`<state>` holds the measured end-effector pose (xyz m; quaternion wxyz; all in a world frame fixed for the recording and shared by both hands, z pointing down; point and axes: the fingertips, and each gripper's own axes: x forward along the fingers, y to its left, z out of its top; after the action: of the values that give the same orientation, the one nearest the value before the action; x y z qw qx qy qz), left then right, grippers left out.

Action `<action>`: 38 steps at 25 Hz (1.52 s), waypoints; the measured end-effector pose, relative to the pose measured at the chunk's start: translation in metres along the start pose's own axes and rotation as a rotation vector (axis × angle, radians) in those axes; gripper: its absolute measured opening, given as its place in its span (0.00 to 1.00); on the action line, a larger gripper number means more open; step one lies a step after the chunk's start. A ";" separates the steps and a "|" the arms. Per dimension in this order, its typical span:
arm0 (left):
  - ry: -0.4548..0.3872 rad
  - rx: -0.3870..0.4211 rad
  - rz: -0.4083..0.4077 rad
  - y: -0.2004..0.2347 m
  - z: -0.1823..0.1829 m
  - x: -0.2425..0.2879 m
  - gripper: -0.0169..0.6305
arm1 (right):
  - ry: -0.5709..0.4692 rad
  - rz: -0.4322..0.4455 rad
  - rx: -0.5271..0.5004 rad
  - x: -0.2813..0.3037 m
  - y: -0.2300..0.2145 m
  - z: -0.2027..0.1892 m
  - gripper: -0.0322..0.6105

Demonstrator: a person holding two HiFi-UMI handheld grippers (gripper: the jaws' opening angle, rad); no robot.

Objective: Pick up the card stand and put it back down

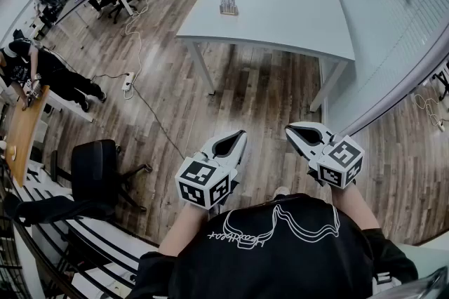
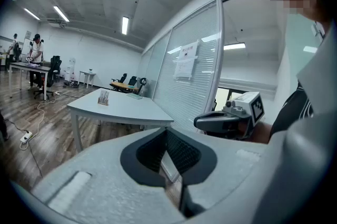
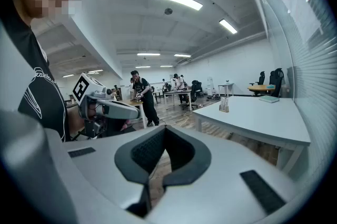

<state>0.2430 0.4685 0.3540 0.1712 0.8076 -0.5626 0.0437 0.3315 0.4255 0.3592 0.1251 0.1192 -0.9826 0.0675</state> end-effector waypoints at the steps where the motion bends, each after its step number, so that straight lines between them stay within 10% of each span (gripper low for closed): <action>1: -0.004 -0.001 0.000 -0.001 0.001 -0.002 0.05 | 0.000 -0.001 -0.001 -0.001 0.002 0.001 0.06; 22: -0.021 0.012 0.011 0.013 0.020 0.004 0.05 | -0.055 0.022 0.076 0.012 -0.017 0.016 0.06; 38: 0.016 -0.069 0.115 0.218 0.066 0.122 0.05 | 0.025 0.103 0.123 0.200 -0.177 0.047 0.06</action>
<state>0.0781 0.2707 0.3738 0.2006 0.7672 -0.6079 0.0404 0.1773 0.2045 0.3845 0.1260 0.0748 -0.9799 0.1355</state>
